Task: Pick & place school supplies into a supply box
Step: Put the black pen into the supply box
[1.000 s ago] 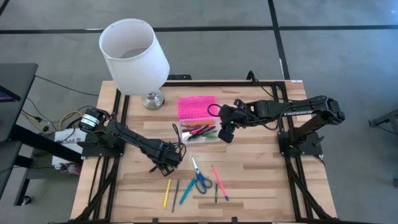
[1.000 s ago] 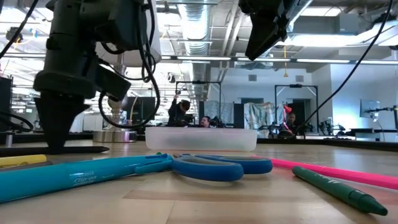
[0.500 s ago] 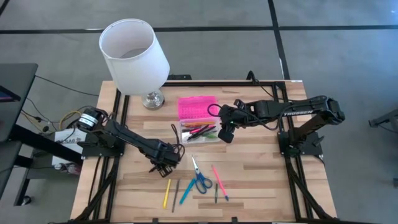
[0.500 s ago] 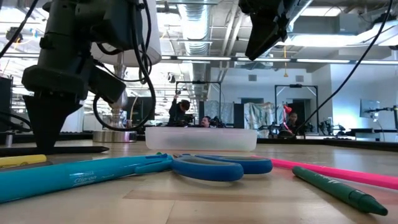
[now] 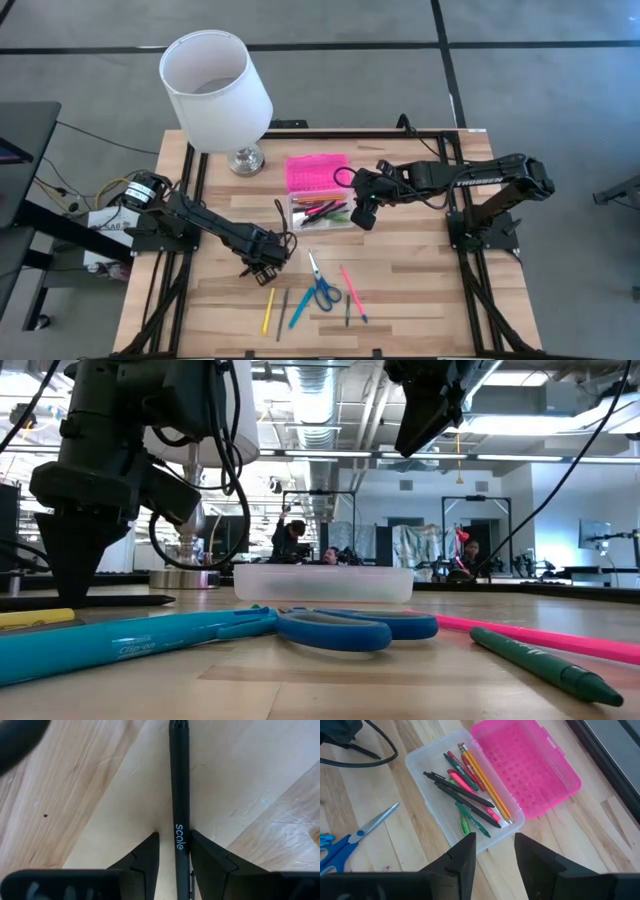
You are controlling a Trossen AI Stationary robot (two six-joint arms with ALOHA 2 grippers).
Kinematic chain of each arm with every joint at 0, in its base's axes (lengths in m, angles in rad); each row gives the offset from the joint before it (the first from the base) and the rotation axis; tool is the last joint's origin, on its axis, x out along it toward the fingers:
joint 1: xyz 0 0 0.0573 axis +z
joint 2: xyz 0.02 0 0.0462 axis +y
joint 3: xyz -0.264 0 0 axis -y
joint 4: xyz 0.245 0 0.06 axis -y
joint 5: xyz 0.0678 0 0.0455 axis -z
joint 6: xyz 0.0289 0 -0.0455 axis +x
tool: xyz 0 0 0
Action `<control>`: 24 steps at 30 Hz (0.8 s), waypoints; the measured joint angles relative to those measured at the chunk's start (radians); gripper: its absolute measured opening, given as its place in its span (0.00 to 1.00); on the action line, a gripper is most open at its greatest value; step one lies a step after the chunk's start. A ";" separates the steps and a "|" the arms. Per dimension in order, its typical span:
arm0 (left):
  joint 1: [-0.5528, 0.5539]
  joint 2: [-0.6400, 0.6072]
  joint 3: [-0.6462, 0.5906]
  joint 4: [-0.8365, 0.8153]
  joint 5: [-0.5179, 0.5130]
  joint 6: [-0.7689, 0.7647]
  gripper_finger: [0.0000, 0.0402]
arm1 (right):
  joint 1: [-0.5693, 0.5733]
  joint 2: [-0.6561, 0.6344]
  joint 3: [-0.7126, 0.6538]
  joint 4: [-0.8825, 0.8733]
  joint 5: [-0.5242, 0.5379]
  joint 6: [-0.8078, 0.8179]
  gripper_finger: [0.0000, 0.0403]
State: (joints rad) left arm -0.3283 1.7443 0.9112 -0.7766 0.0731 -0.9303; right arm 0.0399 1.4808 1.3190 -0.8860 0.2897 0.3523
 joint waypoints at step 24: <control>-0.001 0.009 0.041 -0.044 -0.038 0.074 0.07 | 0.000 0.000 0.000 0.000 0.000 0.015 0.31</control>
State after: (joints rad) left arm -0.3294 1.7538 0.9518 -0.8206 0.0353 -0.8561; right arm 0.0399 1.4811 1.3188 -0.8856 0.2897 0.3678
